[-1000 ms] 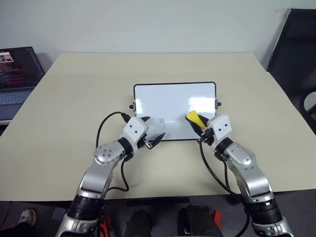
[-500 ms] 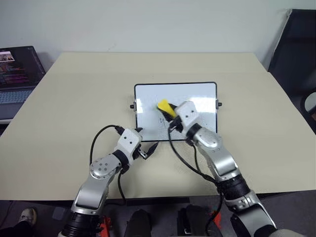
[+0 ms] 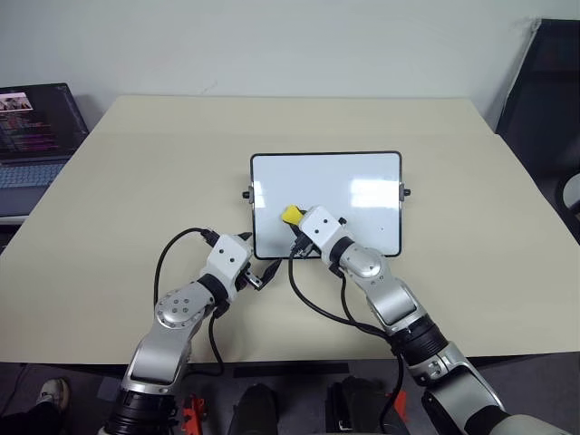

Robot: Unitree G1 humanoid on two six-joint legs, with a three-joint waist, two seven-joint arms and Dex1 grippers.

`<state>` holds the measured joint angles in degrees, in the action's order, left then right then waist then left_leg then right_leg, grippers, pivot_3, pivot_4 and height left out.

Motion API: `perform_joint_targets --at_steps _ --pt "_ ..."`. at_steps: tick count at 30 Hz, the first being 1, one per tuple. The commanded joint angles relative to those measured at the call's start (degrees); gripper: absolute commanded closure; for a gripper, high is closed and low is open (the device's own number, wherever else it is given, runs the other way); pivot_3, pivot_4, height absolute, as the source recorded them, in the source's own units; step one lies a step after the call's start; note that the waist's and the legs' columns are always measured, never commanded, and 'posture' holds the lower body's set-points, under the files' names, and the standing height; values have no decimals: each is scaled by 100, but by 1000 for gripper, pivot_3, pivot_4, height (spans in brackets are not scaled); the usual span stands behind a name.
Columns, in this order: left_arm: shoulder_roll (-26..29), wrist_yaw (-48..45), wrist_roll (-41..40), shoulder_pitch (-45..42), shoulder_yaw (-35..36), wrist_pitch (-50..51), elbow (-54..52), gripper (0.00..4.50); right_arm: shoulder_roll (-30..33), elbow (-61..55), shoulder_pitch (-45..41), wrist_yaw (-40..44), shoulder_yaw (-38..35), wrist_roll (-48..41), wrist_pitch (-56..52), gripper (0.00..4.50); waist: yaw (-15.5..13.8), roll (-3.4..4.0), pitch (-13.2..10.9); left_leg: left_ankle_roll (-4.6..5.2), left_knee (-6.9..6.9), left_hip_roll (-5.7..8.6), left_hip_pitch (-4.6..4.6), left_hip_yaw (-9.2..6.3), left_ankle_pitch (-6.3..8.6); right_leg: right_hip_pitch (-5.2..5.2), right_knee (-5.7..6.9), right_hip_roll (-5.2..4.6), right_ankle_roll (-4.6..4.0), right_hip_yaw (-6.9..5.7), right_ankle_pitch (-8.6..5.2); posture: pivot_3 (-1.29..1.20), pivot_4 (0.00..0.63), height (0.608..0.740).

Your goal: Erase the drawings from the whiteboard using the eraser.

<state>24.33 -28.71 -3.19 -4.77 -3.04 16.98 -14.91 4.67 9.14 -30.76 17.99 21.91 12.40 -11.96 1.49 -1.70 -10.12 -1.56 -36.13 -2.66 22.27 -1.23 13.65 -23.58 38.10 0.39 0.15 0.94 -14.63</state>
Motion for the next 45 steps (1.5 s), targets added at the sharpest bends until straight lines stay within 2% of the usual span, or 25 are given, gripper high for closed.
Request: perform_joint_targets --at_steps 1,13,21,29,33,40,45 --pt "7 42 -46 -56 79 -9 -259 0 208 -302 194 62 -138 66 -198 3434 -10 -1 1 0 0 0 -2 0 0 3 -1 0 0 -1 0 0 150 740" --pt "63 39 -94 -163 141 -3 -127 0 1222 -1284 1401 365 -390 36 -511 3434 -20 -5 3 0 0 2 -44 0 0 38 -2 -2 -1 0 -2 0 150 740" --pt "35 -13 -121 -261 86 -52 -32 0 1023 -1575 1378 315 -669 -321 -348 3434 -20 -5 3 0 0 4 -41 1 0 38 -4 -1 -1 2 -1 0 150 740" --pt "-56 -104 -216 -231 9 -25 -101 0 1182 -2759 1847 703 -1275 -1113 -225 3434 -1 -4 1 0 7 1 -26 1 1 26 -13 0 -2 1 -5 0 150 740" --pt "-71 -150 -230 -298 -9 -46 -32 0 1354 -3167 2144 617 -1460 -1064 -561 3434 1 -4 1 -1 8 0 -27 -1 1 25 -11 1 -4 -1 -7 0 150 740" --pt "-107 -361 -292 -487 -84 -95 100 0 1303 -3146 2111 248 -1672 -977 -817 3434 13 -4 0 -1 7 0 -32 1 1 26 -7 3 -6 1 -7 0 150 740" --pt "-85 -548 -339 -923 -128 -146 267 0 1409 -3404 2193 8 -2215 -1005 -1371 3434 5 -5 0 -1 7 2 -25 2 1 25 -12 2 -5 2 -7 0 150 740"
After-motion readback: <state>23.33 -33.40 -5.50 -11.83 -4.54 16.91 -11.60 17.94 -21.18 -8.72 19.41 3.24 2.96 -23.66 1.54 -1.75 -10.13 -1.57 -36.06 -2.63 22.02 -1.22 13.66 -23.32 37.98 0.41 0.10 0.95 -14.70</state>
